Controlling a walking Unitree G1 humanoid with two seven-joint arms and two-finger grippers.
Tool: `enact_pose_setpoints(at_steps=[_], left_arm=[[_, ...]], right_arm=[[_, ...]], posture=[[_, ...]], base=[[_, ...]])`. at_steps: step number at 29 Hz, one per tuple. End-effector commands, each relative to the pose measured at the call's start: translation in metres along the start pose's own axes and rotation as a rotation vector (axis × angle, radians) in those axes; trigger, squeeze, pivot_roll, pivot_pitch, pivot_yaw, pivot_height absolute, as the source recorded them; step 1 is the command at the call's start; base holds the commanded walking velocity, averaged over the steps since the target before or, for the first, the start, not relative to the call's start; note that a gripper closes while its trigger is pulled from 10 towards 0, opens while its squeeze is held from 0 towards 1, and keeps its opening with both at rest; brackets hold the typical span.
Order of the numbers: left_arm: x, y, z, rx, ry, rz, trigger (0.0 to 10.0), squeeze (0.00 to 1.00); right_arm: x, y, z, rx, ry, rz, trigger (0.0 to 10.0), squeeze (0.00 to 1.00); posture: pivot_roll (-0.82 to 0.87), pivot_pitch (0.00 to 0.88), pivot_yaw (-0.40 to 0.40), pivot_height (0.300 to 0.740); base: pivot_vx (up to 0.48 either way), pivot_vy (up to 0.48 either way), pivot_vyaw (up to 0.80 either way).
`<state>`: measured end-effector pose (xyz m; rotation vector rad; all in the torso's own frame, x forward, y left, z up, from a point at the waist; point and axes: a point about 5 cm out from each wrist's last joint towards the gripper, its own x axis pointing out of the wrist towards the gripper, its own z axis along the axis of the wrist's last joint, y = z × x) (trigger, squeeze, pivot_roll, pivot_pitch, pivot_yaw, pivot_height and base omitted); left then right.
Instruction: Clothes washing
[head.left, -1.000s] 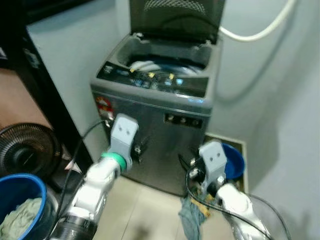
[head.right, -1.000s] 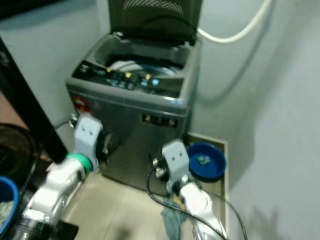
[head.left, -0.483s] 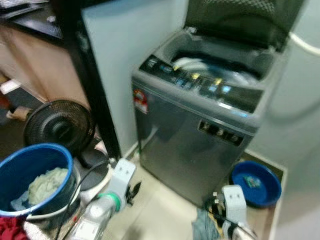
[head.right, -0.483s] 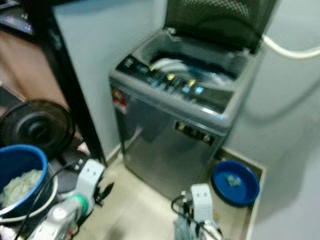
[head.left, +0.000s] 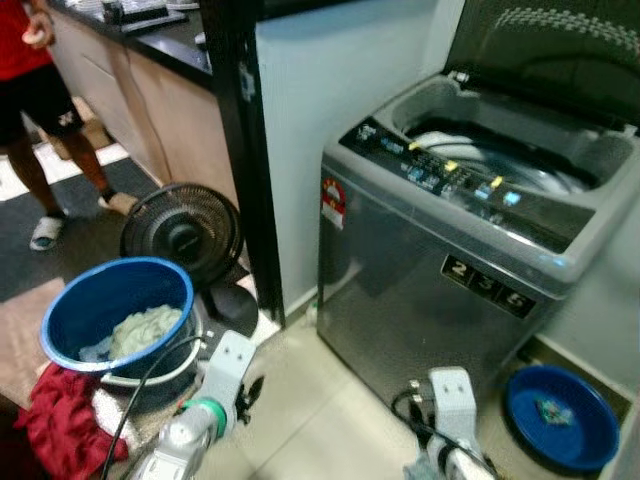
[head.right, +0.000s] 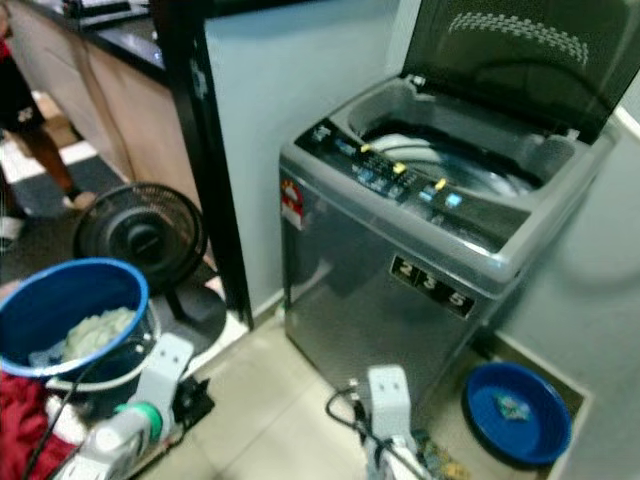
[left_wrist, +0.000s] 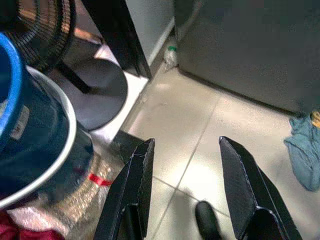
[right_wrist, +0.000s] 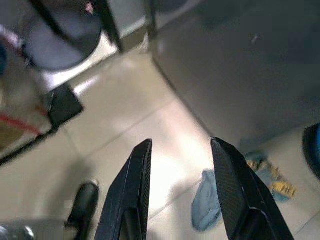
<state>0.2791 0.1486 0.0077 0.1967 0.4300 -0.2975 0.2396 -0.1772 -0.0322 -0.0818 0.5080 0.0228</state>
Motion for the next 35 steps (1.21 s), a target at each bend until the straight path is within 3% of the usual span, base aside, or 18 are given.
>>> enact_pose_setpoints(at_steps=[1,28,35], left_arm=[[0.0004,0.002,-0.0006,0.01,-0.004,0.008,10.0,0.0],[0.0043,-0.002,-0.0059,-0.001,-0.001,0.029,10.0,0.0],[0.0064,-0.0032,-0.0032,0.005,-0.021,0.044,10.0,0.0]], right_arm=[[-0.0007,0.0013,-0.0033,0.001,0.005,-0.004,10.0,0.0],[-0.0008,-0.0003,-0.0064,-0.046,0.001,0.023,10.0,0.0],[0.0014,0.0053,0.0007,-0.109,-0.039,0.058,10.0,0.0]], posture=[[0.01,0.0,0.062,0.74],[-0.01,0.0,0.032,0.74],[-0.01,0.0,0.03,0.74]], base=[[0.0,0.0,0.77],[0.0,0.0,0.77],[0.352,0.0,0.11]])
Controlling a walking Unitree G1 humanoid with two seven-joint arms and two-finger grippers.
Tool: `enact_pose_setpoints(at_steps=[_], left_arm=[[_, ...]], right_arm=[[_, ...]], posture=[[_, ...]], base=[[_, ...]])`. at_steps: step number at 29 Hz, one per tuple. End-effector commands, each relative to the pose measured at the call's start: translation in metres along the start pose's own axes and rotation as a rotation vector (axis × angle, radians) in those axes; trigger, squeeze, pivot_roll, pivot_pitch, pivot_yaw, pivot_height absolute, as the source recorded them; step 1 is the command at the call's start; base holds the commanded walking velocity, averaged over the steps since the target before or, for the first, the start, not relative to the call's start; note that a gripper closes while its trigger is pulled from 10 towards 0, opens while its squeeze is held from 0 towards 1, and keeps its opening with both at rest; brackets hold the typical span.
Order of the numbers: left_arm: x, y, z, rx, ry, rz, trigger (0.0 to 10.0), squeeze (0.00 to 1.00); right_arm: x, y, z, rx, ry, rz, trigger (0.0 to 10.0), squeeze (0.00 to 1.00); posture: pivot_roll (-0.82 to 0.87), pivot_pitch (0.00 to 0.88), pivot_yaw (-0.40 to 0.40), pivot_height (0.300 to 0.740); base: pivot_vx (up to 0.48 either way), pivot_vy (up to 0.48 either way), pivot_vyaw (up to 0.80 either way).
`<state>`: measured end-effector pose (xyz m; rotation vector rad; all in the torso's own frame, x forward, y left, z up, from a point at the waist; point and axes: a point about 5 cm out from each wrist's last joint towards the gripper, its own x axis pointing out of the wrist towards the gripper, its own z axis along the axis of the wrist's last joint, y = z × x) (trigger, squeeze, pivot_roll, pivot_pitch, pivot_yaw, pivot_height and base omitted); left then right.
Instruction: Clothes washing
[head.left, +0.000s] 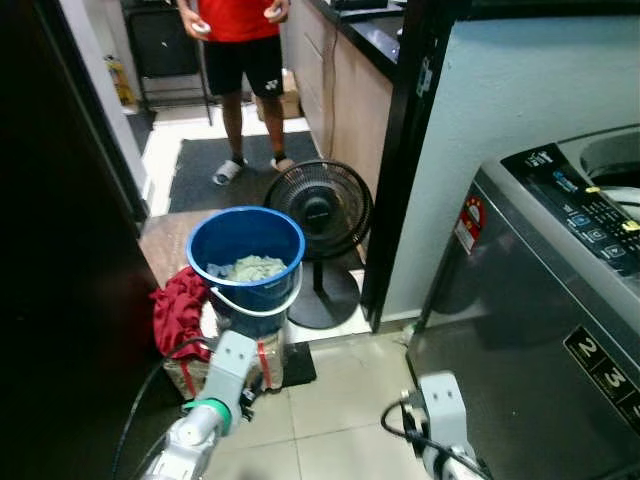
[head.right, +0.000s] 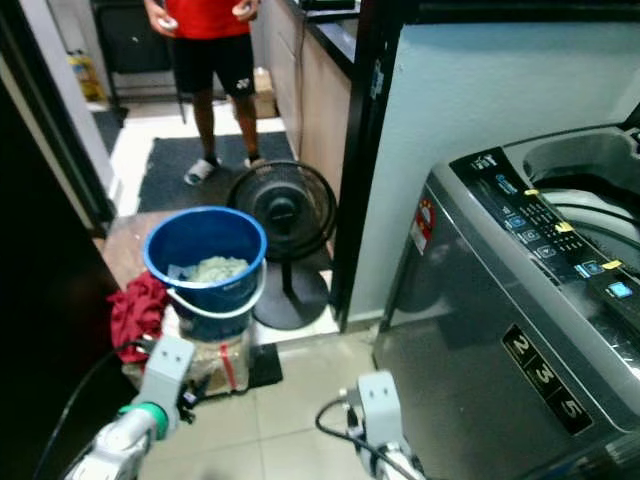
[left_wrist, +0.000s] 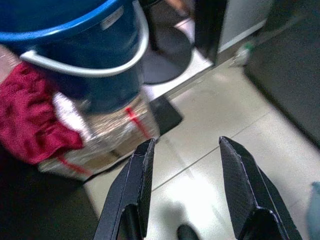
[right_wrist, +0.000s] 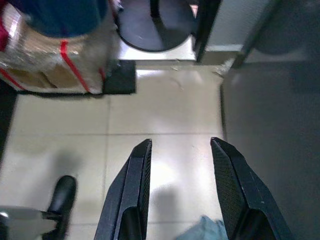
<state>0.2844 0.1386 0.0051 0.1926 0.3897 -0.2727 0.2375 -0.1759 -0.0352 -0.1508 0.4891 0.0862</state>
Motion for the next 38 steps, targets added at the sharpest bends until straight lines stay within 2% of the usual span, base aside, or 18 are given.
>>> enact_pose_setpoints(at_steps=[1,8,30,38], left_arm=[[-0.0015,0.0049,-0.005,0.011,0.016,0.018,10.0,0.0],[-0.0015,0.0072,-0.0049,0.015,0.015,0.024,10.0,0.0],[-0.0007,0.0086,-0.0068,0.022,0.023,0.038,10.0,0.0],[-0.0004,0.0087,-0.0076,0.011,0.03,0.038,10.0,0.0]], right_arm=[[0.0022,0.0036,0.0045,-0.038,-0.018,0.015,10.0,0.0],[0.0016,0.0056,0.0039,-0.017,-0.023,0.014,10.0,0.0],[0.0006,0.0084,0.0013,-0.014,-0.019,0.016,10.0,0.0],[0.0013,0.0072,0.0027,-0.006,-0.023,0.01,10.0,0.0]], posture=[[-0.01,0.0,0.032,0.74],[-0.01,0.0,0.038,0.74],[-0.01,0.007,0.039,0.74],[-0.01,0.007,0.04,0.74]], base=[[0.48,0.0,0.79],[0.48,0.0,0.77],[0.448,0.0,0.0],[0.178,0.0,0.0]])
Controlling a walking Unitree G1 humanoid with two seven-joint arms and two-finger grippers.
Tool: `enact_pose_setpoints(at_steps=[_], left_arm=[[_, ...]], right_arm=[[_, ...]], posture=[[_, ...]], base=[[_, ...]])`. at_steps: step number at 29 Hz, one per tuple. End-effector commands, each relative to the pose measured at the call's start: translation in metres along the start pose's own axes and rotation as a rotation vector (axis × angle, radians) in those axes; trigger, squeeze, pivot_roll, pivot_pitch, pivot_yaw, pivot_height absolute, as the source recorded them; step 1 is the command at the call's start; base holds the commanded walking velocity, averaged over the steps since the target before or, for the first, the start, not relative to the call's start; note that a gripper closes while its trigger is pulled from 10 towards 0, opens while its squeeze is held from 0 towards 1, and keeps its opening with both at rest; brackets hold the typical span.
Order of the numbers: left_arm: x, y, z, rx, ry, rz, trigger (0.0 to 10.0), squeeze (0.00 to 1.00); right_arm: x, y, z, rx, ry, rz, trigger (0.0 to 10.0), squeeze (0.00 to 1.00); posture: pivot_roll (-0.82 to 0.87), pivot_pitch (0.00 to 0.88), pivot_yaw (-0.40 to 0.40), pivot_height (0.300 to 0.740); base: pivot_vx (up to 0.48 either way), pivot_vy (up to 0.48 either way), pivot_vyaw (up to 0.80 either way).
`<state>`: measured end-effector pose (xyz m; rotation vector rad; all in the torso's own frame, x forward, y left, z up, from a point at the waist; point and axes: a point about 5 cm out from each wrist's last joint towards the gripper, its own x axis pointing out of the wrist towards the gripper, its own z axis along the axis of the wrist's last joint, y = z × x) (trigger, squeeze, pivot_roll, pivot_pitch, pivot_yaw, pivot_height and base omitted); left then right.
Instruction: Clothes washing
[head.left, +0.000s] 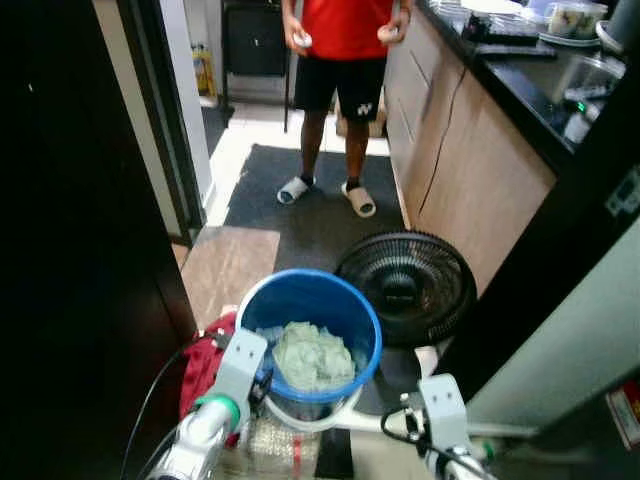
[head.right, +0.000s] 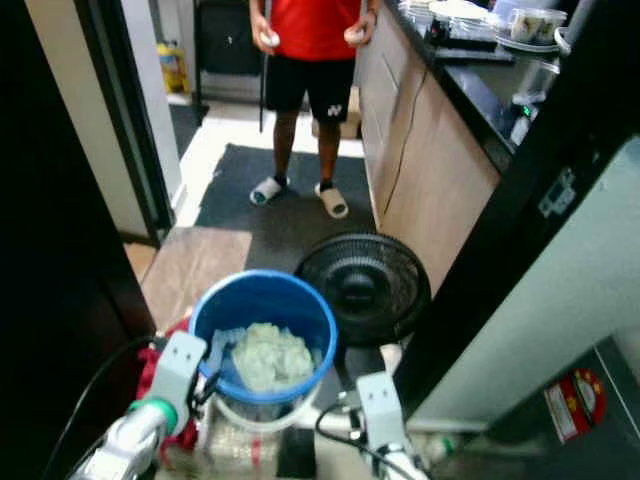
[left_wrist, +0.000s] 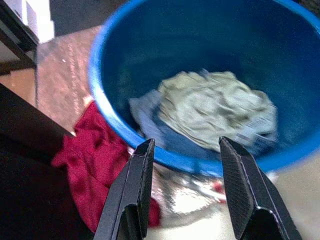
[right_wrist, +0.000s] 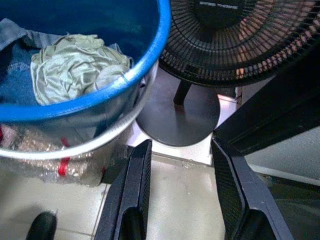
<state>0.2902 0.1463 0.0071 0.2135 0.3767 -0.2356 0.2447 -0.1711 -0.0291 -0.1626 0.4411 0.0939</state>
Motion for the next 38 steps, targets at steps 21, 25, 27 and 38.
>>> enact_pose_setpoints(at_steps=[21,25,27,38], left_arm=[[0.005,-0.003,0.015,-0.018,-0.053,-0.017,10.0,0.0],[0.009,-0.006,0.033,-0.028,-0.115,-0.031,10.0,0.0],[0.011,-0.007,0.042,-0.036,-0.144,-0.039,10.0,0.0],[0.015,-0.008,0.065,-0.059,-0.213,-0.048,10.0,0.0]], right_arm=[[0.002,-0.004,0.009,0.038,-0.051,-0.029,10.0,0.0],[0.007,-0.007,0.023,0.051,-0.107,-0.049,10.0,0.0],[0.009,-0.009,0.03,0.059,-0.137,-0.062,10.0,0.0],[0.014,-0.012,0.055,0.075,-0.231,-0.088,10.0,0.0]], posture=[[-0.01,0.008,0.046,0.74],[-0.01,0.005,0.05,0.74],[-0.01,0.004,0.05,0.74],[-0.01,0.0,0.055,0.74]], base=[[0.0,0.0,0.0],[0.0,0.0,0.0],[0.0,0.0,0.0],[0.0,0.0,0.0]])
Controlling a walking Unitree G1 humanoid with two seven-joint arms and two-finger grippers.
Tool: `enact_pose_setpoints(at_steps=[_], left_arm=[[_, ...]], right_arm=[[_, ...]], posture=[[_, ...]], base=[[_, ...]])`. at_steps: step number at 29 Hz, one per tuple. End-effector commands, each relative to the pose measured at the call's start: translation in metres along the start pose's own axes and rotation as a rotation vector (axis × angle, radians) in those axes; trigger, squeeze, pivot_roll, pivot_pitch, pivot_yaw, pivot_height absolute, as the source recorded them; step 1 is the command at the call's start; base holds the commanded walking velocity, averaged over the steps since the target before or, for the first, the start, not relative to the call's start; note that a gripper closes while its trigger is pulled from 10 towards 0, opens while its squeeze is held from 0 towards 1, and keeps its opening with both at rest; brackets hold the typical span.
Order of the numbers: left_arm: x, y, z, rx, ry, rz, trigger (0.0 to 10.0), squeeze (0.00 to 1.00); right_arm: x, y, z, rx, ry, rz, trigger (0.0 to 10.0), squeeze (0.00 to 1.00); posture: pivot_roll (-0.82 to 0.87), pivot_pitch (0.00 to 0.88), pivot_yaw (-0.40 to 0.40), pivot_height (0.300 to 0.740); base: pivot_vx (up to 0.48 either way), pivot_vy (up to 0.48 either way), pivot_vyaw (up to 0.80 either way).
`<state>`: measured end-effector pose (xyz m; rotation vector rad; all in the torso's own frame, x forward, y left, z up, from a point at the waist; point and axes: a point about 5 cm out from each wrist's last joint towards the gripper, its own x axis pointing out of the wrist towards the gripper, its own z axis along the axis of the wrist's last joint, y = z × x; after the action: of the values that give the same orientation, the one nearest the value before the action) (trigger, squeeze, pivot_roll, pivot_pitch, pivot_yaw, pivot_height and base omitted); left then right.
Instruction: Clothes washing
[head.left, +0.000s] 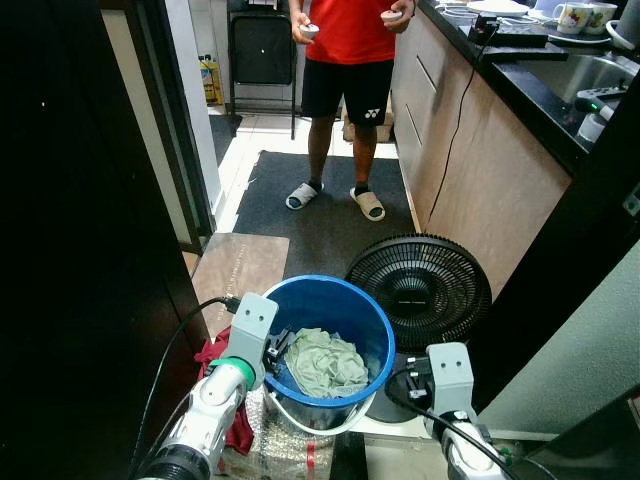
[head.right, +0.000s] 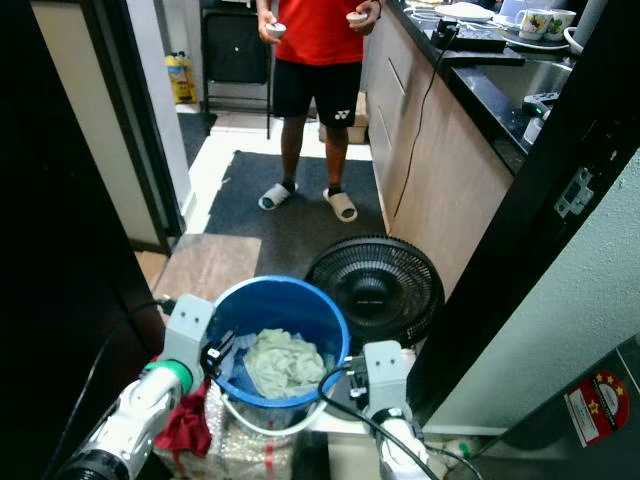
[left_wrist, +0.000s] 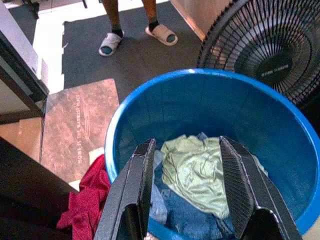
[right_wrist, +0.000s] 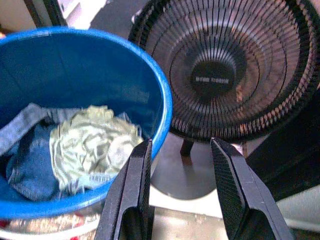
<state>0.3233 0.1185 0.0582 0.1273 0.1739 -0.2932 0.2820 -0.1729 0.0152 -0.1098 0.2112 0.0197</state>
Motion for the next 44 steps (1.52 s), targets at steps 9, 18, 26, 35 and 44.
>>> enact_pose_setpoints(at_steps=[9,18,26,35,44], left_arm=[[-0.001,0.003,0.0,-0.008,0.007,0.003,10.0,0.0],[-0.003,0.003,-0.001,-0.013,0.016,0.006,10.0,0.0],[-0.004,0.001,-0.003,-0.016,0.023,0.003,10.0,0.0],[-0.005,0.002,-0.006,-0.013,0.035,0.003,10.0,0.0],[-0.009,0.005,-0.013,-0.004,0.062,0.01,10.0,0.0]], right_arm=[[0.001,0.001,0.003,0.029,-0.021,-0.018,10.0,0.0],[-0.001,0.001,0.006,0.043,-0.036,-0.025,10.0,0.0],[-0.001,0.002,0.005,0.044,-0.034,-0.022,10.0,0.0],[-0.001,0.003,0.007,0.048,-0.039,-0.019,10.0,0.0],[-0.002,0.005,0.007,0.049,-0.039,-0.01,10.0,0.0]], posture=[[-0.01,0.0,0.058,0.74],[-0.01,0.003,0.057,0.72],[-0.01,0.008,0.057,0.69],[-0.01,0.009,0.058,0.65],[-0.01,0.014,0.058,0.61]], base=[[0.0,0.0,0.0],[0.0,0.0,0.0],[0.0,0.0,0.0],[0.0,0.0,0.0],[0.0,0.0,0.0]])
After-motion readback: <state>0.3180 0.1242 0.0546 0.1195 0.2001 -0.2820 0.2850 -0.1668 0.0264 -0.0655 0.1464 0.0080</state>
